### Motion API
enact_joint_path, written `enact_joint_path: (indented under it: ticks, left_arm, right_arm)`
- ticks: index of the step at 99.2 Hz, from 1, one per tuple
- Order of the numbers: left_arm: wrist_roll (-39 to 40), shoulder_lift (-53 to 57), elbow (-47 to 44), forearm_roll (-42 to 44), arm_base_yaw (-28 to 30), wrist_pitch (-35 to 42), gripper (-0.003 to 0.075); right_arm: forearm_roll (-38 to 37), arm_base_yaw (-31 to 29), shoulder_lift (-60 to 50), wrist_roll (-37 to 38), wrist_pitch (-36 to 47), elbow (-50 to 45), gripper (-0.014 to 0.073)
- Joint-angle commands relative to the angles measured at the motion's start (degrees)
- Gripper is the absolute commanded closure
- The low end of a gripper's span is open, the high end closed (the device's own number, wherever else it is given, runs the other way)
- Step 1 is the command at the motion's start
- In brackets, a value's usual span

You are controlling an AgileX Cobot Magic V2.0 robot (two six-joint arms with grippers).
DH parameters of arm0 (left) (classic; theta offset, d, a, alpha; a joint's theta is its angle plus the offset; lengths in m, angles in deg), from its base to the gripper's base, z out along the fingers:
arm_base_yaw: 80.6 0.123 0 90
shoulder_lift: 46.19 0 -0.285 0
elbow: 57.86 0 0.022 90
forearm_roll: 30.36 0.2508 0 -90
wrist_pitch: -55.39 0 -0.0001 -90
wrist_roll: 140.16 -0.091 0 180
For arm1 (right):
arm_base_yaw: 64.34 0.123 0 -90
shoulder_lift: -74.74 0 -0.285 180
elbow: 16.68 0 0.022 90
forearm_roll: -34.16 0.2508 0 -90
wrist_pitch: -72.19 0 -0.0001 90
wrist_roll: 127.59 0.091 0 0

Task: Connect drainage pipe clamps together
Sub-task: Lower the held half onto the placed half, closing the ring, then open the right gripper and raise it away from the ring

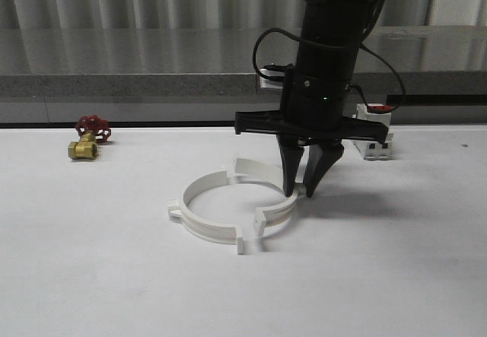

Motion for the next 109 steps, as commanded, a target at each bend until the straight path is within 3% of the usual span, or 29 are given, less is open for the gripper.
enact_joint_path:
  ticks: [1,46,54,72,79,109]
  left_arm:
    - [0.0,-0.48,1.57,-0.62,0.36,4.41,0.074]
    - [0.0,-0.48,1.57,-0.62,0.36,4.41,0.074]
    - [0.0,-0.48,1.57,-0.62,0.36,4.41,0.074]
    - [0.0,-0.48,1.57,-0.62,0.36,4.41,0.074]
    - [0.0,-0.48,1.57,-0.62,0.36,4.41,0.074]
    - [0.0,-0.48,1.57,-0.62,0.36,4.41,0.074]
  right_arm:
    - [0.61,0.03,-3.19,0.17,0.93,1.78,0.0651]
    - [2.55,0.03,-1.95,0.16,1.48,1.78,0.0617]
    - [3.96,0.03,-1.95,0.16,1.93,1.78,0.054]
    - [4.5,0.03,-2.35,0.12,1.89,1.78,0.0167]
    - [3.27,0.03,-2.58,0.11,1.3,1.78,0.0074]
    - [-5.18,0.03,-8.86,-1.69,1.34,0.62,0.0054]
